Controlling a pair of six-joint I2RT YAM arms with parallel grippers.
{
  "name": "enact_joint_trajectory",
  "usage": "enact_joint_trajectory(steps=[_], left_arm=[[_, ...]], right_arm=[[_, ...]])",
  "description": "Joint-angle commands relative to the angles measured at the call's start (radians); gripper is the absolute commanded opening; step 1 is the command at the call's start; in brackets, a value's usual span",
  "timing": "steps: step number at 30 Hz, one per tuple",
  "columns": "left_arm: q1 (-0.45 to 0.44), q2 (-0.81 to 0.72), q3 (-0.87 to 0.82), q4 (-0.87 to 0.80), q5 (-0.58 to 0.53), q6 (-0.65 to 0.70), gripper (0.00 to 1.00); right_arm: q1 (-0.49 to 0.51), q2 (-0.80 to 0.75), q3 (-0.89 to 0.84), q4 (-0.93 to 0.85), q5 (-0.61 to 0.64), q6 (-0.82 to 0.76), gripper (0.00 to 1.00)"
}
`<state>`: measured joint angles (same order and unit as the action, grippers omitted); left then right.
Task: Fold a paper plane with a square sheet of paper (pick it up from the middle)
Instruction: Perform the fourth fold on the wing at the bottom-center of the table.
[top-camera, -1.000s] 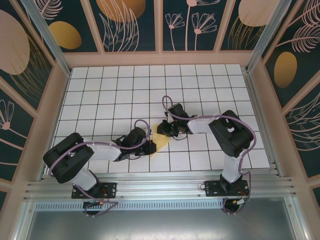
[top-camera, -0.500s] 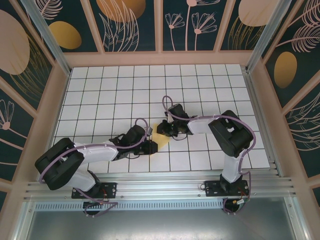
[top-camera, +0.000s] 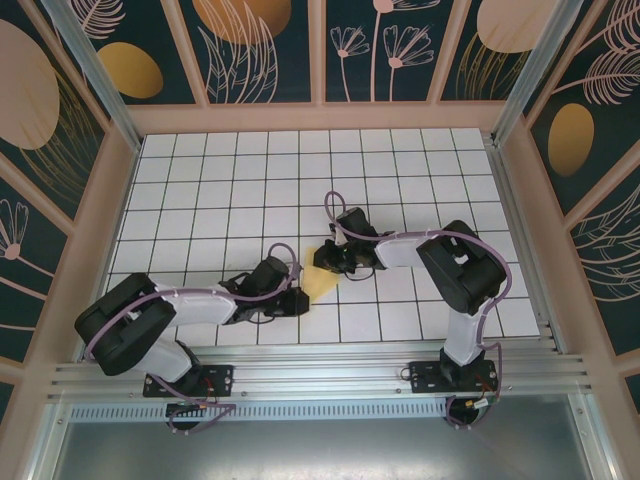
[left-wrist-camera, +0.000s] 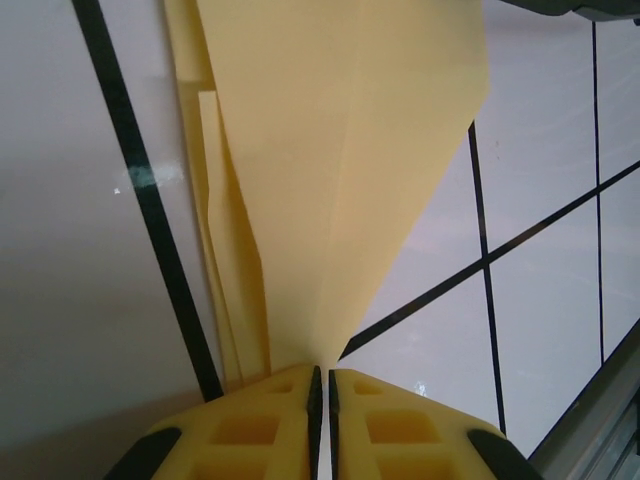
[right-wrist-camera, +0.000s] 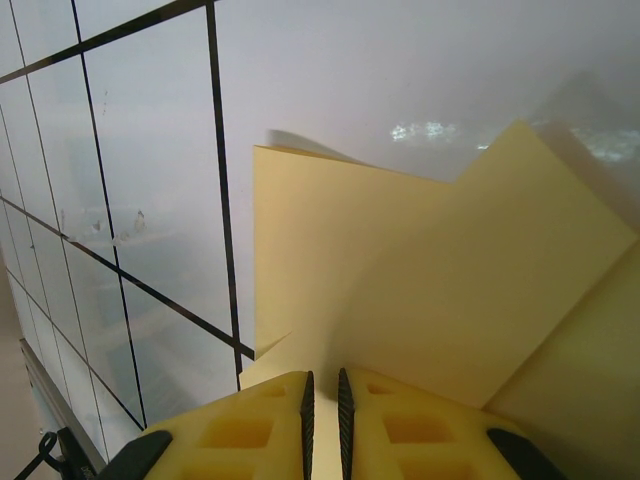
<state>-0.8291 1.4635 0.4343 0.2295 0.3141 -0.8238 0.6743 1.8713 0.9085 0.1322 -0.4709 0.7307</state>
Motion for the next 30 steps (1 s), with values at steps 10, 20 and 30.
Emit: enact_joint_trajectory(steps=[10, 20, 30], left_arm=[[-0.001, -0.195, -0.076, -0.287, 0.013, -0.017, 0.16], [-0.002, -0.498, 0.024, -0.466, -0.255, -0.056, 0.27], [-0.002, -0.483, 0.037, -0.376, -0.301, -0.076, 0.3]], right_arm=[[0.001, 0.048, 0.002, -0.067, 0.061, -0.03, 0.19], [0.016, -0.111, 0.084, -0.132, 0.058, -0.066, 0.24], [-0.001, -0.551, -0.135, -0.246, 0.303, -0.022, 0.39]])
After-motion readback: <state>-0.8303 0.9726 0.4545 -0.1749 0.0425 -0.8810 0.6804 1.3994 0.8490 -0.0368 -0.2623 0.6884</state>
